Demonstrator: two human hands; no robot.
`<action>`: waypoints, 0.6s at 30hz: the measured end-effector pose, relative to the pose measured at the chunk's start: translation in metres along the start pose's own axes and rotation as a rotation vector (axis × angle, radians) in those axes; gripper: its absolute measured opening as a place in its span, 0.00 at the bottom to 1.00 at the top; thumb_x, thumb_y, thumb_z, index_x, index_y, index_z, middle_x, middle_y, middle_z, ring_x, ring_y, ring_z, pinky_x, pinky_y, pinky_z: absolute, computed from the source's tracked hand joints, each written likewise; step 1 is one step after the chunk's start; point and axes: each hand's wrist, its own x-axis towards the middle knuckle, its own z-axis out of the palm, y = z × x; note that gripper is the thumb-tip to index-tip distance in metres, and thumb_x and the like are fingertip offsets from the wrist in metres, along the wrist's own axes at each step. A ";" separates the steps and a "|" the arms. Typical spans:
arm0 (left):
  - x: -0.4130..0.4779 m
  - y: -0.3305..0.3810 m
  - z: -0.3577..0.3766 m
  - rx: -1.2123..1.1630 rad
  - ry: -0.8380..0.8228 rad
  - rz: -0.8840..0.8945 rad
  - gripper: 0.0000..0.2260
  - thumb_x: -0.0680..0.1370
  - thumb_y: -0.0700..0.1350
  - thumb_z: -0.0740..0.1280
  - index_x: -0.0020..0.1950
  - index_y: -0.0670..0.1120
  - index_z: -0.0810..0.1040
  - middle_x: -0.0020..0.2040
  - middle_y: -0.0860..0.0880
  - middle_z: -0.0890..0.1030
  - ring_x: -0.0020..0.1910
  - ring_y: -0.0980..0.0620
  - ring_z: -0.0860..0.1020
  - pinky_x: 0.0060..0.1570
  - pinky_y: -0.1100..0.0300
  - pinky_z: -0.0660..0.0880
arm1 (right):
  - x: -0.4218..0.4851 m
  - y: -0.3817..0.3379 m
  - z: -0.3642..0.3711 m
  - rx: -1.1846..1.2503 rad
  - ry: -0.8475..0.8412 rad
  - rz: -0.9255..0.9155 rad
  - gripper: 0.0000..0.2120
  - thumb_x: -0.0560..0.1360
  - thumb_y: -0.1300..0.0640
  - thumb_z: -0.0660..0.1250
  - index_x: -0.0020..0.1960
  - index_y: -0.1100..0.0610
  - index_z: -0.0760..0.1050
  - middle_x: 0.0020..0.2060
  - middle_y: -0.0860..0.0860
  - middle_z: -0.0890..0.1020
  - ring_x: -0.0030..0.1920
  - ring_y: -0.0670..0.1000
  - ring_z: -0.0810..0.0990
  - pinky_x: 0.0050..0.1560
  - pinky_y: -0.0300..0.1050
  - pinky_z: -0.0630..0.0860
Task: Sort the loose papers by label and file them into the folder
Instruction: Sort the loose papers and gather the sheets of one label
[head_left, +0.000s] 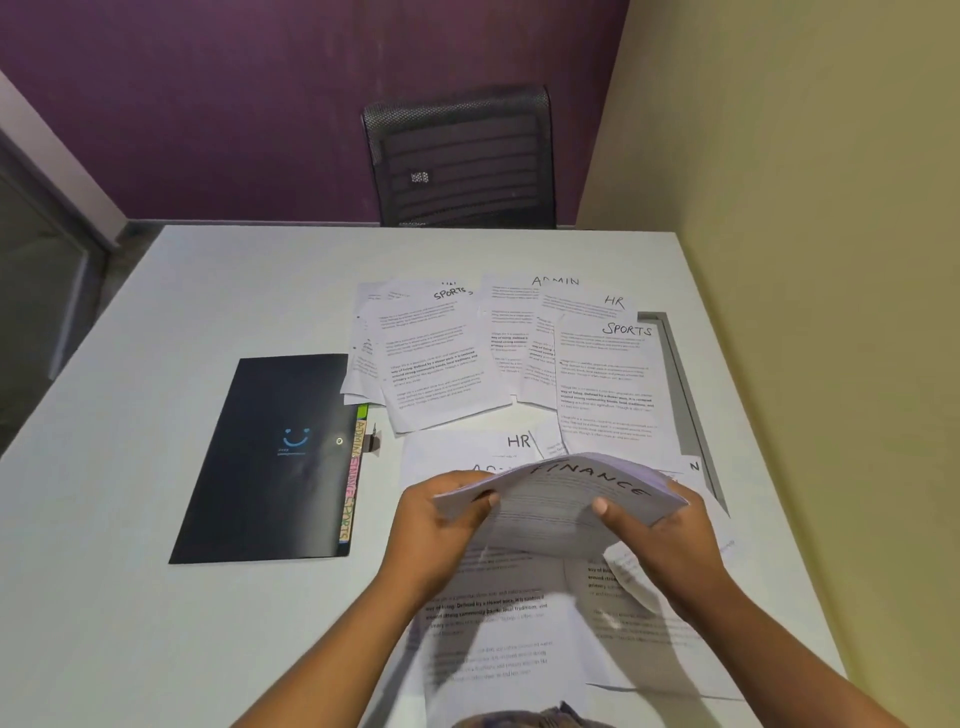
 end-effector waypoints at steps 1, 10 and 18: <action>0.000 -0.003 0.000 0.004 -0.010 -0.006 0.07 0.74 0.41 0.73 0.47 0.54 0.85 0.45 0.60 0.86 0.47 0.63 0.82 0.44 0.73 0.74 | 0.000 0.002 -0.001 0.004 -0.005 0.006 0.15 0.70 0.67 0.75 0.49 0.49 0.82 0.41 0.41 0.88 0.42 0.40 0.86 0.40 0.30 0.78; -0.003 -0.017 0.000 0.067 0.004 0.046 0.10 0.75 0.40 0.72 0.47 0.57 0.83 0.41 0.63 0.84 0.44 0.67 0.81 0.42 0.75 0.73 | 0.001 0.027 0.004 0.014 -0.030 0.130 0.15 0.68 0.63 0.78 0.51 0.51 0.80 0.42 0.45 0.88 0.44 0.44 0.86 0.38 0.34 0.80; -0.005 -0.022 0.002 0.033 0.026 0.025 0.15 0.77 0.39 0.70 0.46 0.62 0.77 0.38 0.74 0.80 0.41 0.72 0.79 0.40 0.78 0.72 | 0.006 0.030 0.020 0.104 0.005 0.143 0.18 0.67 0.61 0.79 0.55 0.54 0.80 0.47 0.51 0.88 0.51 0.53 0.86 0.44 0.41 0.83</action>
